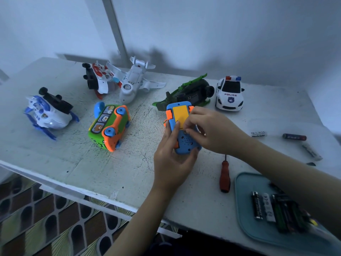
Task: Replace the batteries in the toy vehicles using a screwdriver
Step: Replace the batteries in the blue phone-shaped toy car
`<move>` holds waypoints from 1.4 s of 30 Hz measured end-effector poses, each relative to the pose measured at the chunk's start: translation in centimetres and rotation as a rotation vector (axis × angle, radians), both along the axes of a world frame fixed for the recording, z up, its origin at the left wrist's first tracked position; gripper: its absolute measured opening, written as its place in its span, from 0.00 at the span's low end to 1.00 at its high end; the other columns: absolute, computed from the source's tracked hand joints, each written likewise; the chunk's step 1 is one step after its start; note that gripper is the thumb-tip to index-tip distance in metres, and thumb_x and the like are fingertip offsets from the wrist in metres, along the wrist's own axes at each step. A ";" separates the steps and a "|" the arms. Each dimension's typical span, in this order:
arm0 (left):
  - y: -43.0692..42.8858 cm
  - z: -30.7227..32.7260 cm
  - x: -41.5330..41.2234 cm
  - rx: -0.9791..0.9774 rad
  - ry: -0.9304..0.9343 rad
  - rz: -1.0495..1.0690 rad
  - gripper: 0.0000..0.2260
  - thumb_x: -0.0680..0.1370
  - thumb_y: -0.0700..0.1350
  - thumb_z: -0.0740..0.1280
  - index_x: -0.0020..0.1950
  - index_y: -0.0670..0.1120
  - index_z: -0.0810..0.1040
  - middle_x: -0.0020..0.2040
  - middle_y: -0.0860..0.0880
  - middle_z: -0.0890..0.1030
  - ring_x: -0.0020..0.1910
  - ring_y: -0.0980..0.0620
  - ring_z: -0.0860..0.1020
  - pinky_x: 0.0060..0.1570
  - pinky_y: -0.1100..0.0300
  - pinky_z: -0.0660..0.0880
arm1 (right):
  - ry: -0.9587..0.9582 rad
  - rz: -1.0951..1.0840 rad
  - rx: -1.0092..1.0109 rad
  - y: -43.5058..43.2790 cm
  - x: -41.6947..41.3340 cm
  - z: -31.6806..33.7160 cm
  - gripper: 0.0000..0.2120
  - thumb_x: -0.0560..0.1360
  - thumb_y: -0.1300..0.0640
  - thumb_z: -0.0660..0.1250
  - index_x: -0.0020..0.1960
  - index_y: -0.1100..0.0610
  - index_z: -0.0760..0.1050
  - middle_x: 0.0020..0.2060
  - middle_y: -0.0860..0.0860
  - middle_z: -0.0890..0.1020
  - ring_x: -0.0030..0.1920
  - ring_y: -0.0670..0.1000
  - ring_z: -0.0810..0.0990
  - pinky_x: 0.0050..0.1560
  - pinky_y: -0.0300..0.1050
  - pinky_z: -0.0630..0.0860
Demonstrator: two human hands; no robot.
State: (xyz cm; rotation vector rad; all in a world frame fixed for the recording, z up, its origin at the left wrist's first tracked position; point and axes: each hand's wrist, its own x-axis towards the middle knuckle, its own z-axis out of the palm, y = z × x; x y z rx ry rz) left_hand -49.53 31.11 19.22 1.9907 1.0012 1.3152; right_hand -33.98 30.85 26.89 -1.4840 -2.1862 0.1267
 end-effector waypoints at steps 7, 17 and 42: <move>-0.1 0.1 0.0 0.002 0.005 0.007 0.33 0.72 0.54 0.69 0.74 0.47 0.61 0.73 0.40 0.68 0.75 0.53 0.62 0.64 0.53 0.73 | -0.065 0.037 0.113 -0.3 -0.1 -0.1 0.13 0.76 0.53 0.56 0.44 0.58 0.77 0.43 0.52 0.76 0.34 0.53 0.76 0.30 0.43 0.71; 0.0 0.2 0.0 -0.002 0.011 0.013 0.33 0.72 0.54 0.68 0.74 0.47 0.62 0.73 0.40 0.67 0.74 0.51 0.64 0.63 0.53 0.74 | 0.045 0.016 0.119 -0.4 -0.2 -0.8 0.13 0.76 0.54 0.57 0.46 0.59 0.78 0.45 0.52 0.78 0.37 0.51 0.76 0.33 0.46 0.77; 0.2 0.0 0.1 -0.006 -0.015 -0.004 0.33 0.72 0.55 0.68 0.74 0.49 0.62 0.74 0.42 0.66 0.73 0.66 0.58 0.65 0.62 0.70 | 0.731 -0.218 -0.257 -0.8 -1.2 -0.3 0.12 0.74 0.67 0.67 0.41 0.50 0.74 0.41 0.48 0.76 0.33 0.50 0.73 0.31 0.34 0.73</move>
